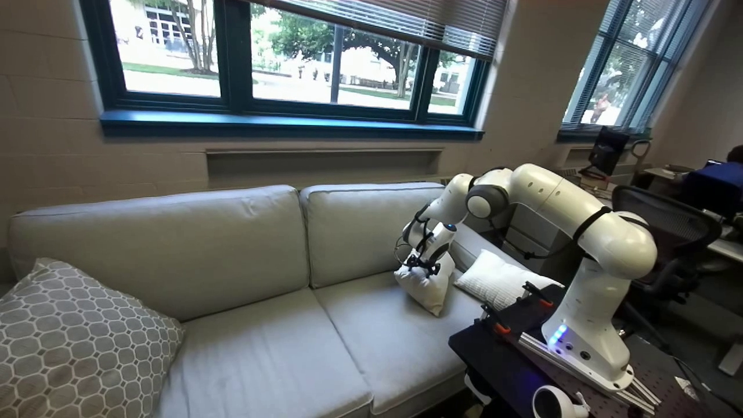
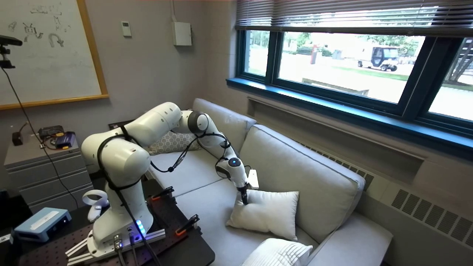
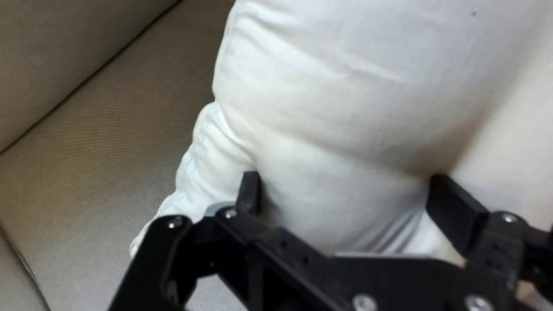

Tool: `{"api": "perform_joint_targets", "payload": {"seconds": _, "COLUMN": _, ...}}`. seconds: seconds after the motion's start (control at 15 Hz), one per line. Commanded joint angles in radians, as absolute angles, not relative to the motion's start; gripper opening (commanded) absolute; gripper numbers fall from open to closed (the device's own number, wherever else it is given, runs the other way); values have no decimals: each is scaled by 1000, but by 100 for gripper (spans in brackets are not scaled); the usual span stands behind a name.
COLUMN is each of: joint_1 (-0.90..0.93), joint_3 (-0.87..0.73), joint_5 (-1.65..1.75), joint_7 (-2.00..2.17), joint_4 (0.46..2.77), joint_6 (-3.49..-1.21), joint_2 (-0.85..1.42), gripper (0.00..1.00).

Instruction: Move the small pillows to the left arm of the sofa

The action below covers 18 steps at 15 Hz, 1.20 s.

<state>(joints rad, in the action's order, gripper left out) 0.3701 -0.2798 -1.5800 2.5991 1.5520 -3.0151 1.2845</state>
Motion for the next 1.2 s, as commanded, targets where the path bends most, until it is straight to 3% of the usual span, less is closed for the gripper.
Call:
{"api": "perform_joint_targets", "payload": {"seconds": 0.0, "joint_1": 355, "joint_3": -262, "joint_5": -1593, "joint_7": 2599, "joint_4": 1535, "joint_6": -3023, "joint_2": 1309, "gripper": 75}}
{"api": "perform_joint_targets", "payload": {"seconds": 0.2, "joint_1": 363, "joint_3": -262, "joint_5": -1582, "joint_7": 2599, "joint_4": 1535, "joint_6": -3018, "joint_2": 1310, "gripper": 52}}
{"api": "perform_joint_targets", "payload": {"seconds": 0.27, "joint_1": 371, "joint_3": -263, "joint_5": -1579, "joint_7": 2599, "joint_4": 1532, "joint_6": -3020, "joint_2": 1304, "gripper": 88}}
{"api": "perform_joint_targets", "payload": {"seconds": 0.4, "joint_1": 387, "joint_3": -265, "joint_5": -1570, "joint_7": 2599, "joint_4": 1517, "joint_6": -3020, "joint_2": 1295, "gripper": 90}}
{"api": "perform_joint_targets", "payload": {"seconds": 0.53, "joint_1": 408, "joint_3": -274, "joint_5": -1553, "joint_7": 2598, "joint_4": 1499, "joint_6": -3018, "joint_2": 1292, "gripper": 100}}
{"api": "perform_joint_targets", "payload": {"seconds": 0.6, "joint_1": 420, "joint_3": -280, "joint_5": -1544, "joint_7": 2598, "joint_4": 1501, "joint_6": -3015, "joint_2": 1290, "gripper": 60}}
{"api": "perform_joint_targets", "payload": {"seconds": 0.67, "joint_1": 427, "joint_3": -283, "joint_5": -1543, "joint_7": 2597, "joint_4": 1493, "joint_6": -3009, "joint_2": 1291, "gripper": 66}}
{"api": "perform_joint_targets", "payload": {"seconds": 0.73, "joint_1": 432, "joint_3": -287, "joint_5": -1547, "joint_7": 2597, "joint_4": 1493, "joint_6": -3003, "joint_2": 1291, "gripper": 65}}
{"api": "perform_joint_targets", "payload": {"seconds": 1.13, "joint_1": 425, "joint_3": -306, "joint_5": -1556, "joint_7": 2597, "joint_4": 1481, "joint_6": -2978, "joint_2": 1311, "gripper": 19}}
